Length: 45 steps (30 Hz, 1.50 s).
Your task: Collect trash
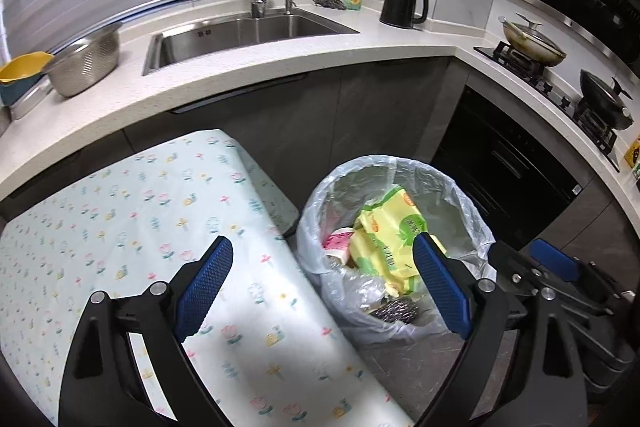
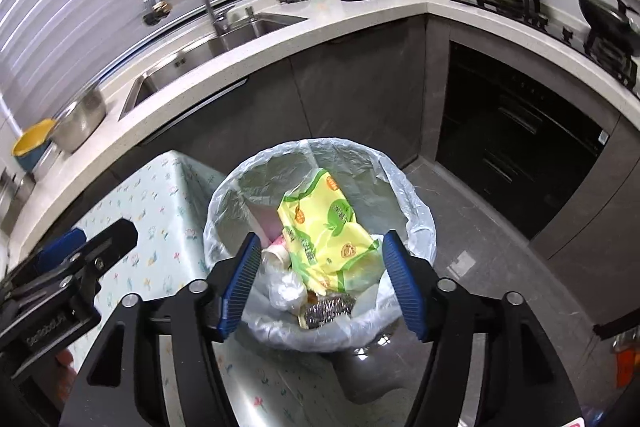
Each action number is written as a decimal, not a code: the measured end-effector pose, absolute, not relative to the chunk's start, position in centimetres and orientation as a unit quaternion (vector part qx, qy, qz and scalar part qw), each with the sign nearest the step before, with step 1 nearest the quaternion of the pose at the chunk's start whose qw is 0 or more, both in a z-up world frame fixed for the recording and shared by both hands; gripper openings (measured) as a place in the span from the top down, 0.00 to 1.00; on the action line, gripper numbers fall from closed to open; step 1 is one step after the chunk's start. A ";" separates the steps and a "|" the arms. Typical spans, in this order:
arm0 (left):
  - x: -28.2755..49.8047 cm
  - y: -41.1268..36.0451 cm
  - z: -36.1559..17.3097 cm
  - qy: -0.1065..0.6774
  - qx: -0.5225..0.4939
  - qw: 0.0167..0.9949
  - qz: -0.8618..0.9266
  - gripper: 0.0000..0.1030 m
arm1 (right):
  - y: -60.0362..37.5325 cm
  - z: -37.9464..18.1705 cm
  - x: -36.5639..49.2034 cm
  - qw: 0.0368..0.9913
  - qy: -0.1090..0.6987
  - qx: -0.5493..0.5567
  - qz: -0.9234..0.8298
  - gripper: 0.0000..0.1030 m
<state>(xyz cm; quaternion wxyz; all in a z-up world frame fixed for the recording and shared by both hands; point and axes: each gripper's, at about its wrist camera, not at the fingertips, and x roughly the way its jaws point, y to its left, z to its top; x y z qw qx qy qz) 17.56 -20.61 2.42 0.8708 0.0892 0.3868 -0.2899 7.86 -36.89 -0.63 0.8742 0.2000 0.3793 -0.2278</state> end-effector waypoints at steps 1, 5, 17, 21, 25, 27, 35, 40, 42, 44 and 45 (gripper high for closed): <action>17.4 -20.3 2.6 0.387 0.089 0.872 -0.286 0.14 | -36.6 -0.4 7.6 0.875 0.381 0.194 -0.227 0.36; 16.3 -19.1 3.2 0.386 0.091 0.878 -0.269 0.11 | -35.0 0.2 6.3 0.879 0.383 0.169 -0.227 0.29; 12.9 -16.7 2.9 0.390 0.109 0.882 -0.239 0.10 | -31.8 0.8 3.2 0.881 0.396 0.124 -0.226 0.15; 11.9 -16.1 2.7 0.392 0.104 0.883 -0.236 0.10 | -31.5 0.7 2.5 0.881 0.399 0.126 -0.220 0.06; 11.2 -15.5 2.8 0.393 0.103 0.884 -0.232 0.10 | -31.6 0.6 1.7 0.881 0.397 0.134 -0.220 0.06; 11.1 -15.3 2.9 0.392 0.104 0.885 -0.228 0.10 | -31.7 0.5 1.4 0.880 0.397 0.137 -0.221 0.06; 10.4 -14.4 2.4 0.398 0.100 0.886 -0.215 0.10 | -31.1 0.0 0.2 0.881 0.407 0.126 -0.207 0.06; 9.7 -13.9 2.2 0.399 0.102 0.888 -0.203 0.10 | -30.7 -0.2 -0.4 0.883 0.409 0.122 -0.195 0.06; 9.3 -13.8 2.2 0.398 0.105 0.889 -0.202 0.10 | -30.5 -0.1 -0.5 0.884 0.409 0.117 -0.191 0.06; 9.0 -13.8 2.2 0.396 0.111 0.890 -0.198 0.10 | -30.3 0.0 -0.5 0.885 0.409 0.115 -0.189 0.06; 8.9 -13.8 2.1 0.397 0.113 0.889 -0.197 0.10 | -30.3 0.0 -0.5 0.886 0.408 0.115 -0.189 0.06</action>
